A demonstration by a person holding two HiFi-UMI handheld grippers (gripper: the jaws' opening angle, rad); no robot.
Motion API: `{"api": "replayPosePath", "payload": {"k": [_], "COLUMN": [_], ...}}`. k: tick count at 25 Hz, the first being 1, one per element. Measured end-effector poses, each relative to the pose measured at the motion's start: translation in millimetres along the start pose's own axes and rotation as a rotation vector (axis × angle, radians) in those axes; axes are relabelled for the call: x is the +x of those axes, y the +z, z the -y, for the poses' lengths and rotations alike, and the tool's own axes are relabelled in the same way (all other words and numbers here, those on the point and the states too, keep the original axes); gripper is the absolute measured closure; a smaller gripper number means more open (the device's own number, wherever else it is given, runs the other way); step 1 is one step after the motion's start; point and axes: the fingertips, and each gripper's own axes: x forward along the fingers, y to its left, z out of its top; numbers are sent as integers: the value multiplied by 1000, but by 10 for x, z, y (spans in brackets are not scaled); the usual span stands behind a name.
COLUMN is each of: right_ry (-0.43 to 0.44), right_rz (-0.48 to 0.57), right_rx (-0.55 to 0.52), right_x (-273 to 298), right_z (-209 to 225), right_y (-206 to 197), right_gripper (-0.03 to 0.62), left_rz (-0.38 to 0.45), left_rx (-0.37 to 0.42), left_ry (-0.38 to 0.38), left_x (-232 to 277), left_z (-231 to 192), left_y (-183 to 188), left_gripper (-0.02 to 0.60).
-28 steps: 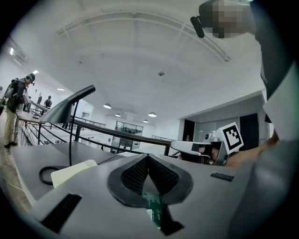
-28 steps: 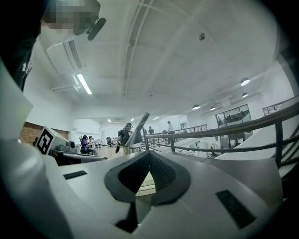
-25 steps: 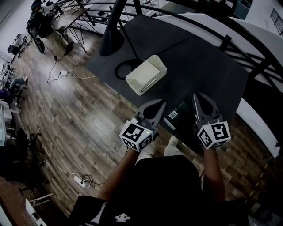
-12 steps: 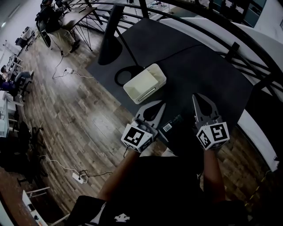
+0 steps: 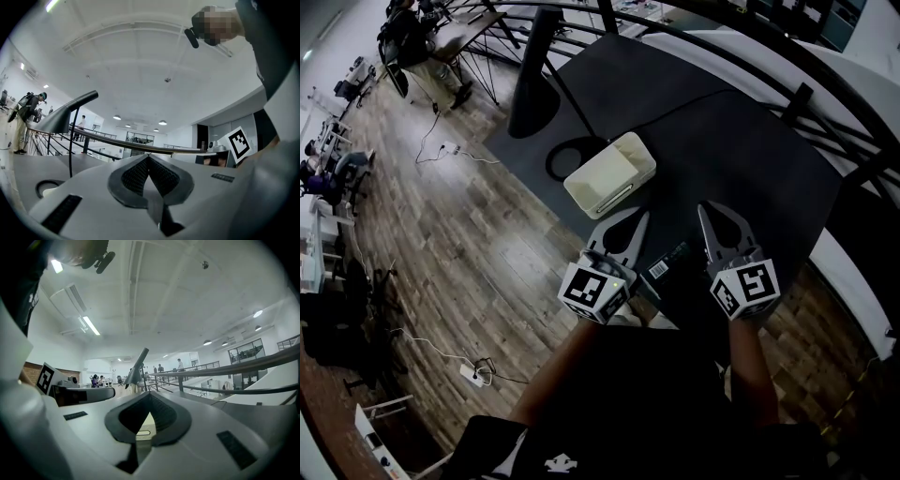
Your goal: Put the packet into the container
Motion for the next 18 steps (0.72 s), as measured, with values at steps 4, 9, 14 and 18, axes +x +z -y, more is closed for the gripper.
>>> {"api": "replayPosePath", "payload": {"k": [4, 9, 14, 18], "right_ry": [-6, -52, -85, -101], "right_rz": [-4, -2, -12, -30], "right_rx": [-26, 2, 26, 35], "right_x": [-29, -101, -159, -192], "right_z": [-50, 24, 58, 61], "right_y": [4, -21, -110, -195], "right_gripper": [589, 589, 589, 589], "left_rz": [-65, -178, -316, -386], "left_rx": [24, -23, -110, -157], "left_ry": [-8, -133, -265, -283], "left_x": [-6, -73, -255, -339], "left_z": [20, 168, 383, 439], "left_y": [-157, -619, -1043, -1382], "left_gripper": [575, 575, 502, 268]}}
